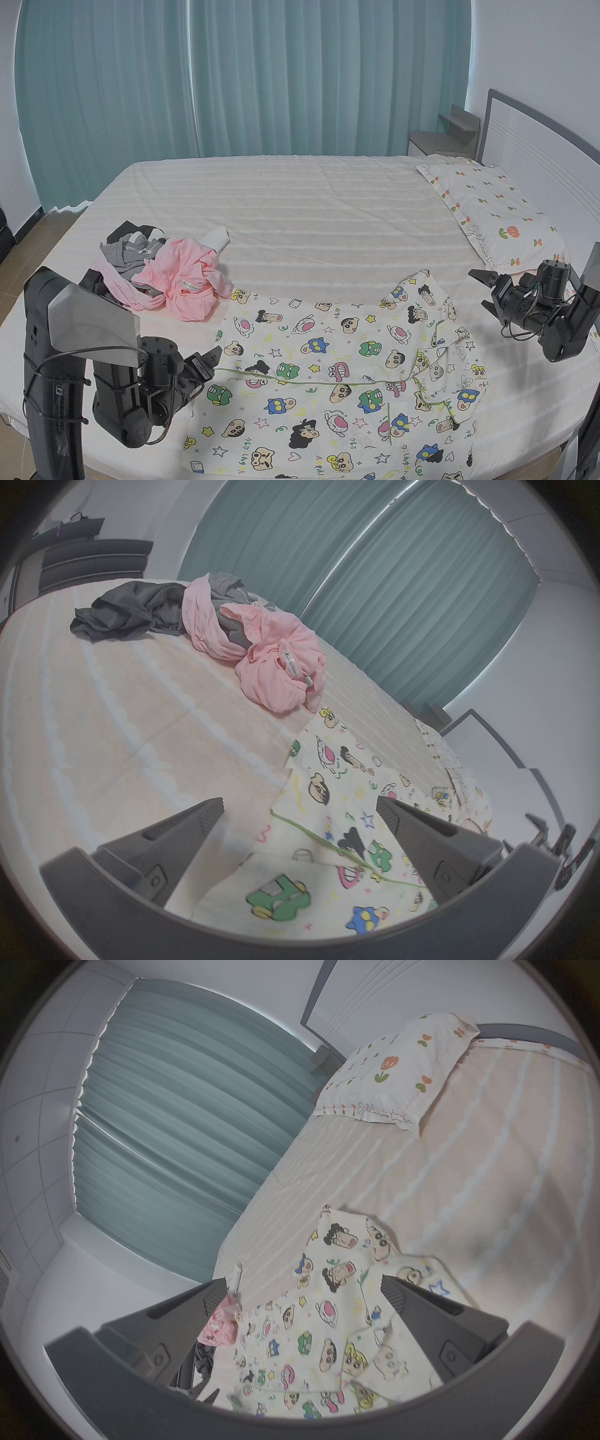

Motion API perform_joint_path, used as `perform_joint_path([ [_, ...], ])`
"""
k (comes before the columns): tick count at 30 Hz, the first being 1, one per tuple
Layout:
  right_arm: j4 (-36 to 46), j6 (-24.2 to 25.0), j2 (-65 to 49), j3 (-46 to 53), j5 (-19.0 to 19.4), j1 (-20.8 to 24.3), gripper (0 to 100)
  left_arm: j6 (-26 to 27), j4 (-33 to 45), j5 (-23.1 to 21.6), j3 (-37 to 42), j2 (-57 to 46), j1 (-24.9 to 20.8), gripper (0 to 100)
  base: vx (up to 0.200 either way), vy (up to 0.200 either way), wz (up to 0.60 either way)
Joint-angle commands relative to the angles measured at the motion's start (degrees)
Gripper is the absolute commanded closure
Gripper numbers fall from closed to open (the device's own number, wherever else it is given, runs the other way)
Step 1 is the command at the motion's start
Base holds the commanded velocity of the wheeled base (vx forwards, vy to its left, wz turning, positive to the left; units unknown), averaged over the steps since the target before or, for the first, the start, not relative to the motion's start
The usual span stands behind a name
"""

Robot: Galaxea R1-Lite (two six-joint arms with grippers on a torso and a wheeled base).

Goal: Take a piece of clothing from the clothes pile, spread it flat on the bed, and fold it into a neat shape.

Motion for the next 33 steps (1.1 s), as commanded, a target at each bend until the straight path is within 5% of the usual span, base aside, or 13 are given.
perform_joint_path([
  [1, 2.0, -6.3, -8.4, 13.3, -0.1, 0.0, 0, -4.3, -1.0, -1.6, 5.8, -5.4, -3.5, 0, -0.200, 0.000, 0.00],
  [2, 1.3, -13.8, -8.3, 20.5, 0.0, -0.3, 0, -5.5, -1.0, -2.1, 7.8, -5.4, -5.4, 0, -0.200, 0.000, 0.00],
  [7, -1.5, -17.2, -7.8, 28.7, 1.1, 0.4, 0, -7.8, -1.0, -2.3, 9.6, -5.5, -6.7, 0, -0.200, 0.000, 0.00],
  [33, -1.1, -19.3, -2.3, 29.6, 1.4, 3.8, 0, -4.8, -1.0, -6.2, 13.3, 0.7, -7.9, 0, -0.177, 0.000, 0.00],
])
